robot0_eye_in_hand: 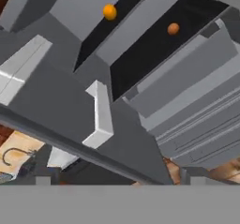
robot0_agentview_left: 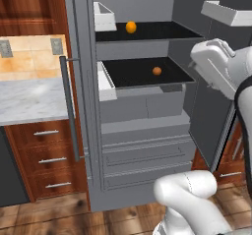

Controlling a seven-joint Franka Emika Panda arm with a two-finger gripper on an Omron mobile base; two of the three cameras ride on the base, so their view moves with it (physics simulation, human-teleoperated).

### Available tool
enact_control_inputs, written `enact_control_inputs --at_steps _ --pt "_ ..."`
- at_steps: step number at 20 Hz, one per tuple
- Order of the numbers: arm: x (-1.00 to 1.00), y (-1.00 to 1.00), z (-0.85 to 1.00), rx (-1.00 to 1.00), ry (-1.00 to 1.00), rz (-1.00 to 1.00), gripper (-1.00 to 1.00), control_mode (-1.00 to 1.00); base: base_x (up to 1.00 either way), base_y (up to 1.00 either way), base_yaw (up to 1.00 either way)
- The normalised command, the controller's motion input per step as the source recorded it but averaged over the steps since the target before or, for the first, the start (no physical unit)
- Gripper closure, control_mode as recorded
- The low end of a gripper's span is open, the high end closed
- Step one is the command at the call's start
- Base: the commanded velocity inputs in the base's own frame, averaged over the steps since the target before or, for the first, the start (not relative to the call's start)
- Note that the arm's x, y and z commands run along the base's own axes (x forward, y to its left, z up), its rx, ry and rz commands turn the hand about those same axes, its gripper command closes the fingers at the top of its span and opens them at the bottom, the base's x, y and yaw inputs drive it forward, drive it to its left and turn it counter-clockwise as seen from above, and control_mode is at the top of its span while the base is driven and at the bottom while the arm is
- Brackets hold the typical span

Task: Retrieve the orange and tangerine from the fridge and place them into the bowl on the dining table.

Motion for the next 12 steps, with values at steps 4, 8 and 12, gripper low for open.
enact_control_inputs --at_steps 4,8,12 --pt "-0.01 -0.24 -0.11 -0.48 0.08 0.0 -1.0 -1.0 0.0 0.0 0.0" --pt "0.01 -0.14 -0.32 -0.49 0.12 0.0 -1.0 -1.0 0.0 0.0 0.0" --pt "0.0 -0.32 -0.28 -0.35 0.13 0.0 -1.0 -1.0 0.0 0.0 0.0"
